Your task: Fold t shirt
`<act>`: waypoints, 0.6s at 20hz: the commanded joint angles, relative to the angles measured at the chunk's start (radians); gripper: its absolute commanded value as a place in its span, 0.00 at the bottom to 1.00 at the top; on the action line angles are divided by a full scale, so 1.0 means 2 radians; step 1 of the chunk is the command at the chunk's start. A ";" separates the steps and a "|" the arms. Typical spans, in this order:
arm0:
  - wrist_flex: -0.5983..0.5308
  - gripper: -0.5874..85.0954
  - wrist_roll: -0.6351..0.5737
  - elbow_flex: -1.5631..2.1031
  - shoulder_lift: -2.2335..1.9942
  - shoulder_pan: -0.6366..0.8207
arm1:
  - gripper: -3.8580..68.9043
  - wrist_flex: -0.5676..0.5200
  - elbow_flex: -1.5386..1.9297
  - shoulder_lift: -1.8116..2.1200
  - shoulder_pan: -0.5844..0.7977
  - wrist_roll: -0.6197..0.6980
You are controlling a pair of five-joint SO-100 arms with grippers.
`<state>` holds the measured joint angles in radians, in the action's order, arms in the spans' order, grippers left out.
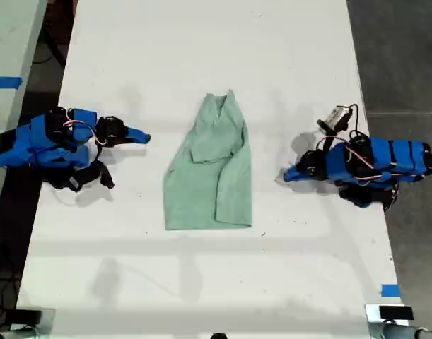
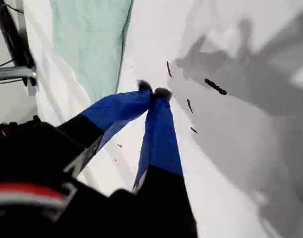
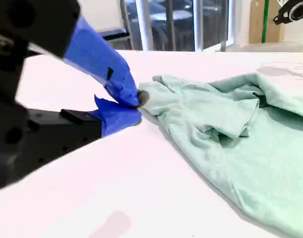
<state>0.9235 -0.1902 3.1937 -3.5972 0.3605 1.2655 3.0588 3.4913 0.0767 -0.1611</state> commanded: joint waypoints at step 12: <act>0.044 0.13 0.238 -0.469 0.683 -0.237 | 0.02 0.053 0.000 0.008 0.011 0.027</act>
<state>1.0017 0.2025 2.5004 -2.4943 0.0061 1.3714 3.0526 3.5005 0.0920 -0.1243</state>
